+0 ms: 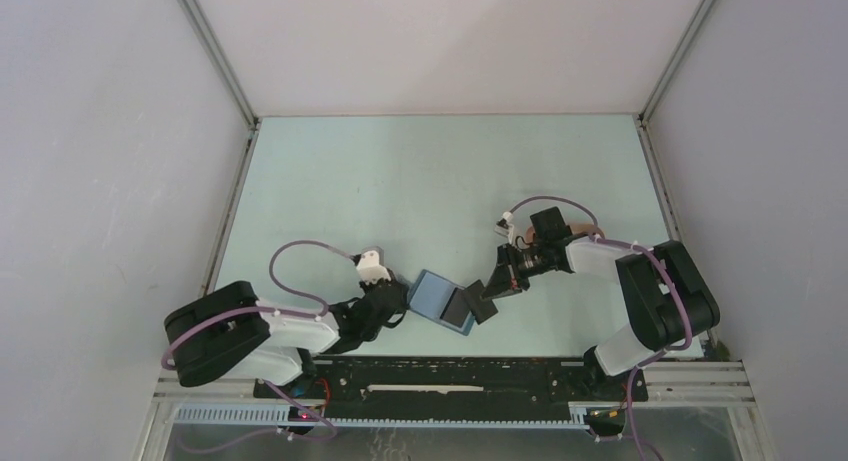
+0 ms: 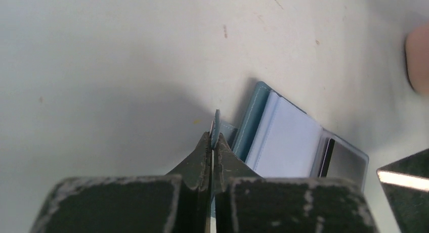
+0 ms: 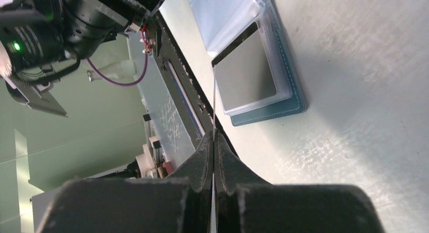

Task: Put the credit cards into the card holder
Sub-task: Insert the credit card into the card holder.

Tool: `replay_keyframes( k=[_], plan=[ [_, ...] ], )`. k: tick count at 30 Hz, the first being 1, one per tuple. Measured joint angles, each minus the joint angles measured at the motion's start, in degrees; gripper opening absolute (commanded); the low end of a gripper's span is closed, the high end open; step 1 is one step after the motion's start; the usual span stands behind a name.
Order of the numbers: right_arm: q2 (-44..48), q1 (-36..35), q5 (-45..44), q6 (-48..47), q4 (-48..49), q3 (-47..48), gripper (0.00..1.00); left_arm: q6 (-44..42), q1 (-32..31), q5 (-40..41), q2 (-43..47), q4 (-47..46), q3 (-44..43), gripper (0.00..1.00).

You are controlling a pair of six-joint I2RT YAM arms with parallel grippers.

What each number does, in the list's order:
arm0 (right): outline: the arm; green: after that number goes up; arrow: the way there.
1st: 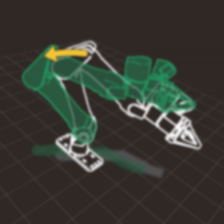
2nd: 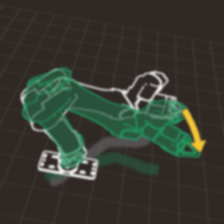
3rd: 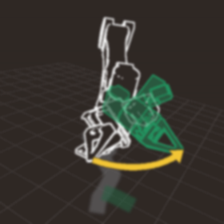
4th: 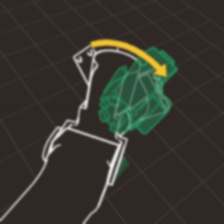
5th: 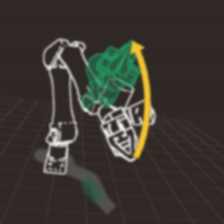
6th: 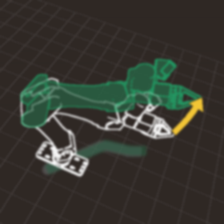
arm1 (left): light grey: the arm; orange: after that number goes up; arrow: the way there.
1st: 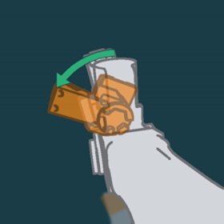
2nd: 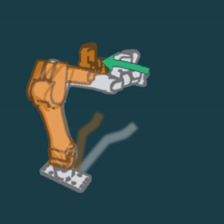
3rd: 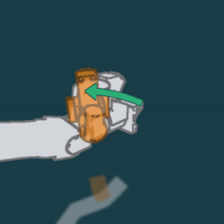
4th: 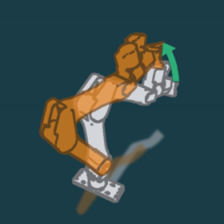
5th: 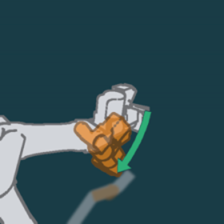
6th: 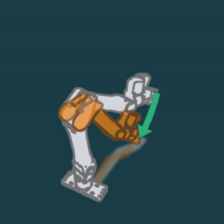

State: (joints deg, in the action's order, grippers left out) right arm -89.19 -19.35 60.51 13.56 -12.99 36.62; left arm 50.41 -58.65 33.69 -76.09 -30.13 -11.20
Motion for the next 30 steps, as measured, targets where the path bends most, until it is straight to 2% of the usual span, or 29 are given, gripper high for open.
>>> replay_keyframes(
  k=[8,13,14,18,20,26,30],
  plan=[
    [-2.34,-1.22,-1.92,3.34,2.27,1.95,0.0,24.79,-5.64,10.38,-0.2,22.12,-7.63,0.0],
    [-2.64,-4.09,-5.07,5.18,3.15,2.19,0.0,32.3,-7.15,12.26,-0.72,27.82,-9.51,0.01],
    [-2.75,-4.48,-5.62,5.64,3.28,2.19,0.0,32.72,-7.41,12.52,-0.72,28.28,-9.6,0.05],
    [-3.91,-5.22,-7.76,7.69,4.24,2.23,0.0,33.31,-8.15,12.2,0.76,30.62,-9.64,0.42],
    [-4.76,-5.25,-8.28,8.9,5.03,2.23,0.0,33.05,-8.26,11.1,2.49,31.17,-9.53,0.51],
    [-6.19,-6.27,-8.66,11.58,7.28,2.54,0.0,29.64,-8.33,6.69,8.48,31.98,-7.48,0.56],
    [-7.28,-7.8,-8.74,13.03,9.16,3.43,0.0,22.62,-8.35,2.45,12.59,31.87,-5.92,0.61]
  ],
)
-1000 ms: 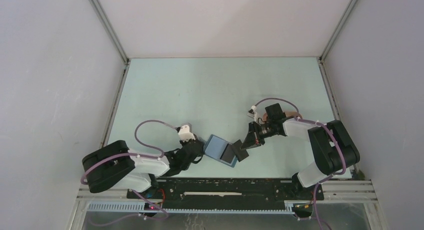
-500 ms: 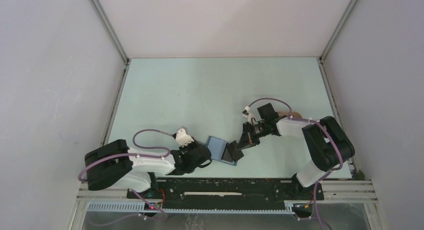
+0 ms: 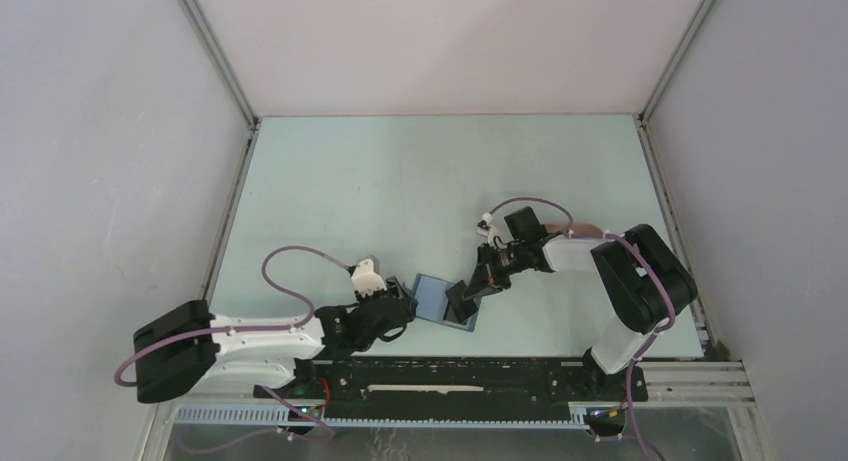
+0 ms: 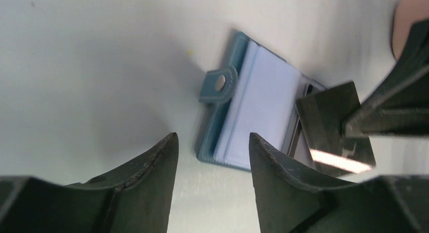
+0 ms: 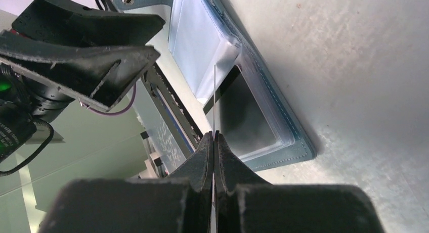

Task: Put the credit cards into the card holder
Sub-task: Insert the credit card into the card holder.

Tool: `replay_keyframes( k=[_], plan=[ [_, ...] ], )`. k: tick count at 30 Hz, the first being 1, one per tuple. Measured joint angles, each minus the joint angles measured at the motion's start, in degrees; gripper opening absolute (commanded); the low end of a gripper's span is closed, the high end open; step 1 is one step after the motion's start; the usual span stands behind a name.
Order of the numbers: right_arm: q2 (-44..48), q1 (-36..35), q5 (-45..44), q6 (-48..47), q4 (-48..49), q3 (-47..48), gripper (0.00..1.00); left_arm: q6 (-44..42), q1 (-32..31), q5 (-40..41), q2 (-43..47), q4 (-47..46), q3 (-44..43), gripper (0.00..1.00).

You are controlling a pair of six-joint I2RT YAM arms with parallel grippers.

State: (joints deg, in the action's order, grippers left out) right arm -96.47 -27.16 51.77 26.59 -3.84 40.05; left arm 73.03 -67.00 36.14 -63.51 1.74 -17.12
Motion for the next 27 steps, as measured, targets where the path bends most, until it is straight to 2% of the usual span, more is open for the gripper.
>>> replay_keyframes(
  k=[4,7,11,14,21,27],
  plan=[
    [-0.85,-0.59,-0.04,1.2,1.29,0.11,0.0,-7.78,0.0,-4.37,6.19,-3.39,3.32,0.69],
    [-1.62,-0.59,-0.22,2.12,1.77,0.11,0.0,-11.8,0.0,-6.86,11.54,-6.32,5.99,0.71],
    [-2.14,-0.63,-0.24,3.19,3.17,0.15,0.0,-14.67,0.35,-9.51,18.08,-11.32,10.03,0.71],
    [-2.86,-0.63,-0.24,4.0,4.35,0.33,0.0,-15.04,1.51,-11.3,20.39,-15.06,12.94,0.66],
    [-4.22,-0.63,-0.74,6.21,6.14,0.61,0.0,-14.58,3.72,-14.38,16.63,-19.1,14.86,0.65],
    [-4.22,-0.63,-1.95,9.05,10.38,-0.81,0.0,-14.47,5.22,-16.48,8.72,-25.35,14.67,0.64]
  ],
)
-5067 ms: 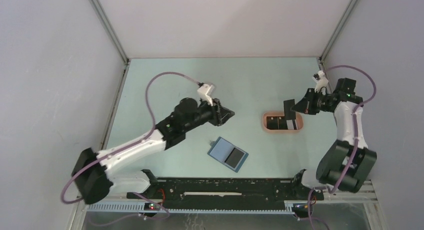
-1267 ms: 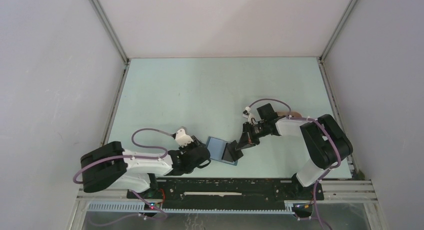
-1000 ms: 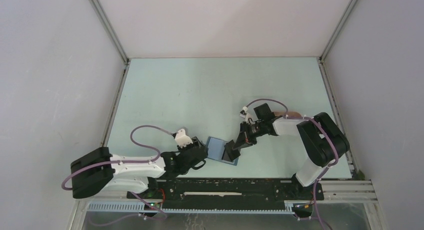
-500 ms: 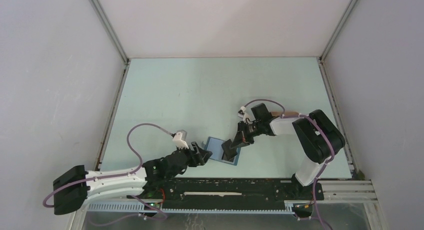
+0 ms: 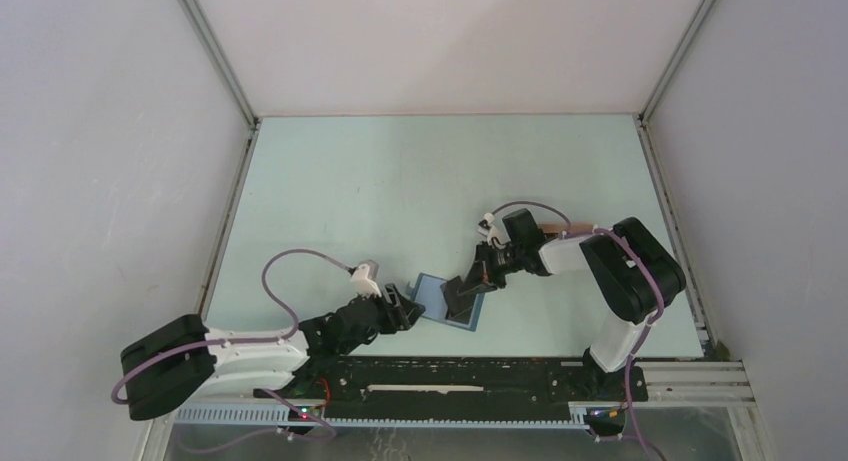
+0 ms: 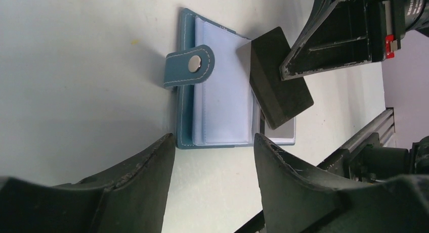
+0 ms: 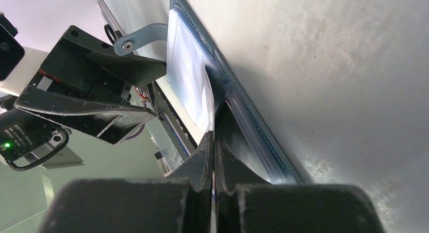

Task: Put the credit cards into the card holder
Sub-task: Insert the credit card into the card holder.

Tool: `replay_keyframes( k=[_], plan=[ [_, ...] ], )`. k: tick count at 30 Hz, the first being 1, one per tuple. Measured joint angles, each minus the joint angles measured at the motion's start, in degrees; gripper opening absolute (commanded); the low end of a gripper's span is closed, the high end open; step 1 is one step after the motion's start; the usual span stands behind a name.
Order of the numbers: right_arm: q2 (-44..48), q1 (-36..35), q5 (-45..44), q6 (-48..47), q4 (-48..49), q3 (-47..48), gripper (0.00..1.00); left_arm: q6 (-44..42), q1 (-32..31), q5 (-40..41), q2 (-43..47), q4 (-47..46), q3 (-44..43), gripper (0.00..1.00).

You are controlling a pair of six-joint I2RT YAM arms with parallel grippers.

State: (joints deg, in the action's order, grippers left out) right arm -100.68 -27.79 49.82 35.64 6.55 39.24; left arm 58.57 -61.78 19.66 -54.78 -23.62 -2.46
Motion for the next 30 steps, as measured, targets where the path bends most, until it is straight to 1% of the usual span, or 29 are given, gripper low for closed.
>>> replay_keyframes(
  k=[4,9,11,18,23,30],
  plan=[
    [0.0,0.0,-0.26,2.23,3.85,-2.16,0.0,0.13,0.94,-0.9,-5.57,-4.76,-1.07,0.6],
    [0.02,0.0,-0.92,5.07,9.38,-4.83,0.0,0.66,1.53,-2.43,-11.23,-8.61,-2.56,0.49],
    [0.31,-0.02,-1.55,5.99,11.52,-5.99,0.0,0.92,1.6,-3.17,-12.87,-9.29,-3.08,0.46],
    [2.99,0.04,-4.57,6.78,15.56,-8.81,0.0,1.44,1.84,-5.2,-16.68,-12.02,-4.02,0.42],
    [5.27,0.44,-6.69,6.67,16.79,-10.51,0.0,1.62,2.16,-5.97,-18.01,-13.4,-4.11,0.42],
    [5.38,0.98,-7.98,6.69,18.47,-10.93,0.0,2.01,2.34,-6.64,-18.99,-14.73,-4.11,0.41]
  ],
)
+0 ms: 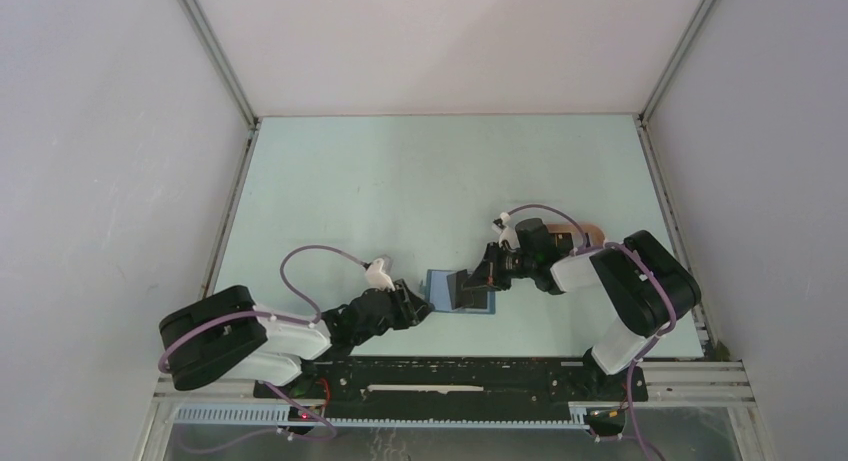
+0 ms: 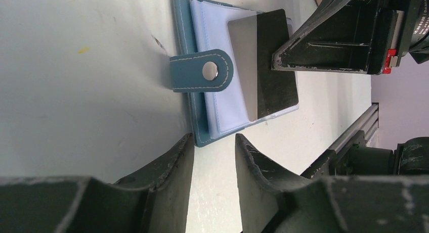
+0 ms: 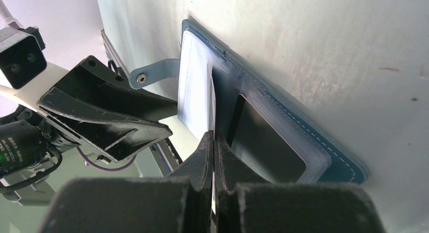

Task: Put the credit cards into the card holder
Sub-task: Insert the credit card into the card holder.

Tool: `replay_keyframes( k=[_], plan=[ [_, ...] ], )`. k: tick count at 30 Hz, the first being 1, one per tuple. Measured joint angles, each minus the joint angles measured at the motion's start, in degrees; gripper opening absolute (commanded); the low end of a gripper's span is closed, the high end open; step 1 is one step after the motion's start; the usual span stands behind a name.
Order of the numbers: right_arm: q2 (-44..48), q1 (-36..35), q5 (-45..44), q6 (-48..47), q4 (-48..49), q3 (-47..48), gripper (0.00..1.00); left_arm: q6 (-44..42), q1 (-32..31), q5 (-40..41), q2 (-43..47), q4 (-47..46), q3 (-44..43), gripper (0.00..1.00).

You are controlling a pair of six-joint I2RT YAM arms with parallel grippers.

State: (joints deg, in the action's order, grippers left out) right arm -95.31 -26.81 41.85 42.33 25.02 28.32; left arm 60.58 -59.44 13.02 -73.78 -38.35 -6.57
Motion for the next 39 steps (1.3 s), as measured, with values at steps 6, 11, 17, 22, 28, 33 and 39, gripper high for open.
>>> replay_keyframes(
  k=[6,11,17,22,28,33,39],
  plan=[
    [-0.04,-0.04,-0.55,0.31,1.86,-0.44,0.0,0.0,0.11,-0.76,-0.85,-1.16,0.0,0.42],
    [-0.39,-0.33,-0.74,1.03,2.78,-0.55,0.0,0.04,0.11,-1.66,-2.29,-3.02,-0.04,0.41],
    [-0.44,-1.2,-1.4,1.55,3.19,-0.55,0.12,0.52,0.13,-2.67,-4.04,-4.85,-0.42,0.41],
    [-0.24,-1.44,-2.1,-0.04,1.57,-0.39,0.23,0.9,0.13,-2.91,-4.13,-4.98,-0.42,0.41],
    [1.4,-2.08,-2.19,-3.32,-2.64,0.28,0.35,0.92,0.37,-3.34,-4.11,-4.96,-0.42,0.41],
    [3.48,-3.3,-2.67,-6.58,-6.16,1.99,0.45,0.9,0.37,-3.37,-3.98,-4.83,-0.42,0.41],
    [4.35,-4.74,-4.28,-9.92,-10.64,4.17,0.53,0.9,0.39,-3.58,-3.67,-4.42,-0.42,0.41]
  ],
)
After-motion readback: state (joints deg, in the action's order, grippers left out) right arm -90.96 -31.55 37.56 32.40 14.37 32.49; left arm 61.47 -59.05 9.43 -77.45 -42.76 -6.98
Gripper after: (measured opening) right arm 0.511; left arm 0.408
